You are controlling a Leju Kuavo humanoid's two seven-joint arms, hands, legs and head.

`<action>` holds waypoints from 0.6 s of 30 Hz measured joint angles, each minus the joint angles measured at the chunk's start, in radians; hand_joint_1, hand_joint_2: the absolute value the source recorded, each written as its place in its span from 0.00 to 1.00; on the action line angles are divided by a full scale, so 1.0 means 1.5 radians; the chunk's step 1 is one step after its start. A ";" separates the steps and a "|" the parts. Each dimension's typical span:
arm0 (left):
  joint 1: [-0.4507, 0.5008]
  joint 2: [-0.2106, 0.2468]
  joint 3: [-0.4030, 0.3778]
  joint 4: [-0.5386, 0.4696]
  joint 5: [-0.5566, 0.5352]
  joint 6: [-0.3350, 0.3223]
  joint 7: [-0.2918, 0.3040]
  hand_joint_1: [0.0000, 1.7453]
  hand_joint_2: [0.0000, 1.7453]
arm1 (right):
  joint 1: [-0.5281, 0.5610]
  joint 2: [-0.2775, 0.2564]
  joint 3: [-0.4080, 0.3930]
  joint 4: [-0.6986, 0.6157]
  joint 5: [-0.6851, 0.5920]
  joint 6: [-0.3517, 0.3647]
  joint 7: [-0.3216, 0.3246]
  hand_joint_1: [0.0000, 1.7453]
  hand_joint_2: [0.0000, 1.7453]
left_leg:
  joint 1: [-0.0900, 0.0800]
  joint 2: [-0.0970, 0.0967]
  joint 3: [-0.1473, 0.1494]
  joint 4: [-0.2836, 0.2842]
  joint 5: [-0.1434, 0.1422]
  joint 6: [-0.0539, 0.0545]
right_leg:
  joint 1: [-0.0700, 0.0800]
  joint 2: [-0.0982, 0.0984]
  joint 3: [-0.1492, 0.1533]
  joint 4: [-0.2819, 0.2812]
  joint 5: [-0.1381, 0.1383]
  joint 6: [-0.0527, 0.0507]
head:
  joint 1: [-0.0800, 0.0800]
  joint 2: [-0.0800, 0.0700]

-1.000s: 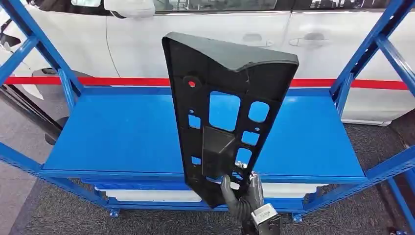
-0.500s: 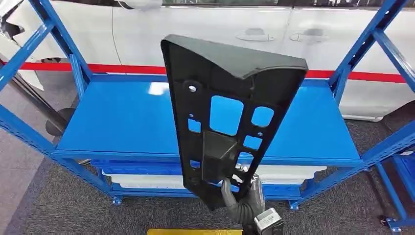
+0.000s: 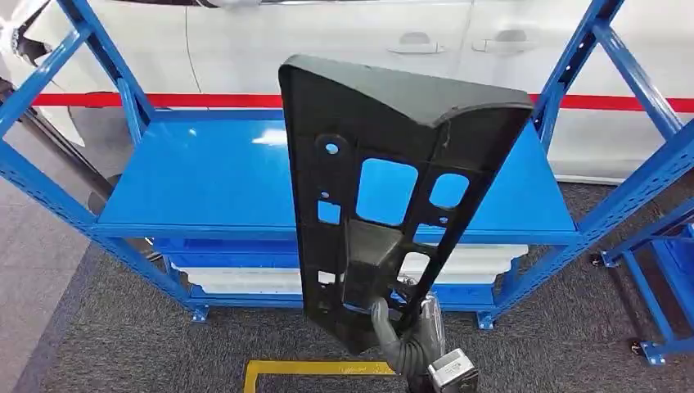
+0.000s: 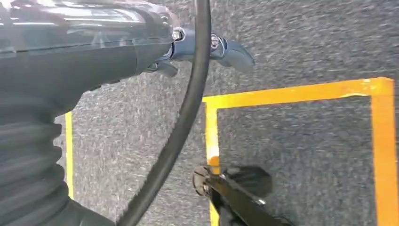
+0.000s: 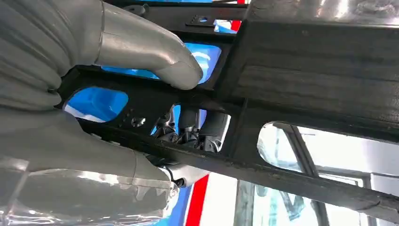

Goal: Take the parts from the cabinet and place them on the table.

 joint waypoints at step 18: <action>-0.002 0.002 0.004 0.000 -0.006 -0.011 -0.010 0.00 1.00 | 0.017 -0.007 -0.004 -0.018 -0.010 0.009 -0.004 1.00 1.00 | -0.005 0.005 -0.033 -0.109 0.065 0.026 | -0.006 0.005 0.108 -0.009 -0.080 0.030 | 0.000 0.000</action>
